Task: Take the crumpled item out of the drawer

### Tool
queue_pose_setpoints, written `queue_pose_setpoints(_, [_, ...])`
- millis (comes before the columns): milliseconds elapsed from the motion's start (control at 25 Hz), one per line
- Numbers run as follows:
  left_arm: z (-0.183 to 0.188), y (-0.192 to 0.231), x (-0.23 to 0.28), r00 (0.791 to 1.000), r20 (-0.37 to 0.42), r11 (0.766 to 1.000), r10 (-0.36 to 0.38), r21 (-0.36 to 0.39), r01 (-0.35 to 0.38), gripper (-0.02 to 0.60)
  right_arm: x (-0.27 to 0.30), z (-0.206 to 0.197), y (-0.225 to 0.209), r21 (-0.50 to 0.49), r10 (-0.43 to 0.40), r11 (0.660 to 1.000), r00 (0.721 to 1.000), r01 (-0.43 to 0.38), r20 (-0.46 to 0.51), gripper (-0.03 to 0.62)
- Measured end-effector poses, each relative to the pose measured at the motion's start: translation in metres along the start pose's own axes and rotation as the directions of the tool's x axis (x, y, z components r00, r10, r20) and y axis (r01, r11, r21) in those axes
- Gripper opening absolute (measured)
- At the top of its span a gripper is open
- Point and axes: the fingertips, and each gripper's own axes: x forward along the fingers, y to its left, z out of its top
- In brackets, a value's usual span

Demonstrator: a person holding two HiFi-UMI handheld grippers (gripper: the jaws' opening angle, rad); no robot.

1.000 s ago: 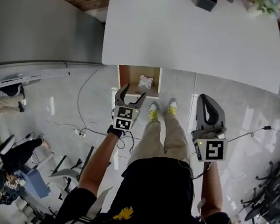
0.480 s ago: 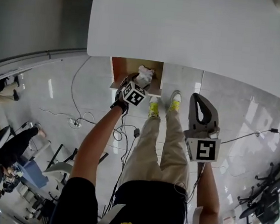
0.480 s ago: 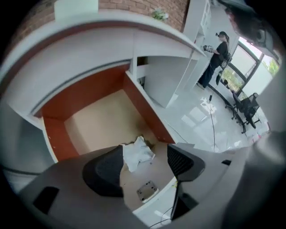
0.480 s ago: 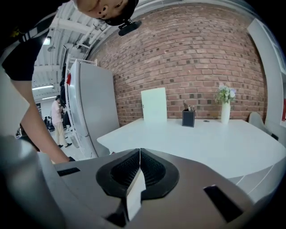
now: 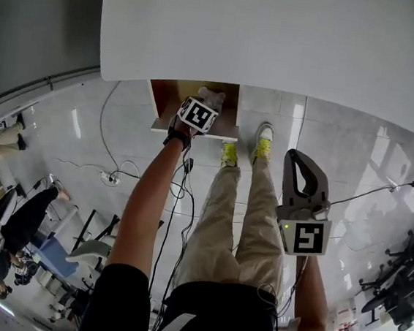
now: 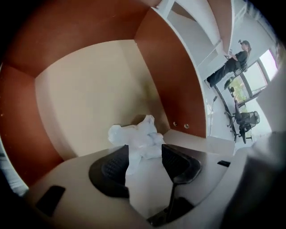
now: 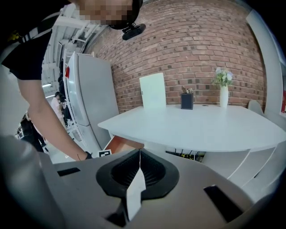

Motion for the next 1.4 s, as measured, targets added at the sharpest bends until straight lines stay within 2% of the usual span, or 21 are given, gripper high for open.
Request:
queue_pose_setpoints(80, [0.004,0.001,0.006,1.000,0.018,1.000,-0.004,-0.018,0.004,0.166,-0.002,-0.004,-0.003,-0.005,-0.005,1.000,1.000,0.005,-0.008,0.028])
queue_pose_setpoints(200, [0.008,0.001,0.003,0.998,0.058,0.999,0.034,0.003,-0.034,0.111,-0.007,0.005,-0.007,-0.024,-0.015,1.000,1.000,0.015,0.005,0.029])
queue_pose_setpoints(440, [0.017,-0.036,-0.072,0.978,0.196,0.997,0.067,0.028,-0.074,0.061,-0.040,0.060,-0.004,-0.074,-0.027,0.997,0.998,0.032,0.061,0.028])
queue_pose_setpoints(520, [0.023,-0.050,-0.107,0.965,0.253,0.995,0.071,0.046,-0.085,0.059,-0.050,0.085,-0.001,-0.087,-0.037,0.995,0.995,0.045,0.091,0.029])
queue_pose_setpoints(640, [0.043,-0.067,-0.173,0.928,0.364,0.992,0.076,0.070,-0.109,0.057,-0.064,0.128,0.005,-0.119,-0.047,0.991,0.989,0.064,0.138,0.028])
queue_pose_setpoints(920, [0.085,-0.124,-0.327,0.824,0.563,0.972,0.062,0.151,-0.177,0.055,-0.105,0.224,0.008,-0.167,-0.048,0.982,0.967,0.092,0.249,0.029])
queue_pose_setpoints(1040, [0.100,-0.137,-0.387,0.770,0.634,0.973,0.065,0.129,-0.189,0.054,-0.120,0.257,0.006,-0.185,-0.045,0.977,0.955,0.103,0.292,0.028])
queue_pose_setpoints(1160, [0.114,-0.142,-0.447,0.697,0.709,0.968,0.107,0.088,-0.237,0.054,-0.135,0.290,0.001,-0.186,-0.044,0.976,0.942,0.111,0.333,0.028])
queue_pose_setpoints(1400, [0.129,-0.152,-0.571,0.524,0.824,0.928,0.215,-0.006,-0.371,0.052,-0.165,0.344,-0.005,-0.211,-0.054,0.965,0.905,0.155,0.421,0.028])
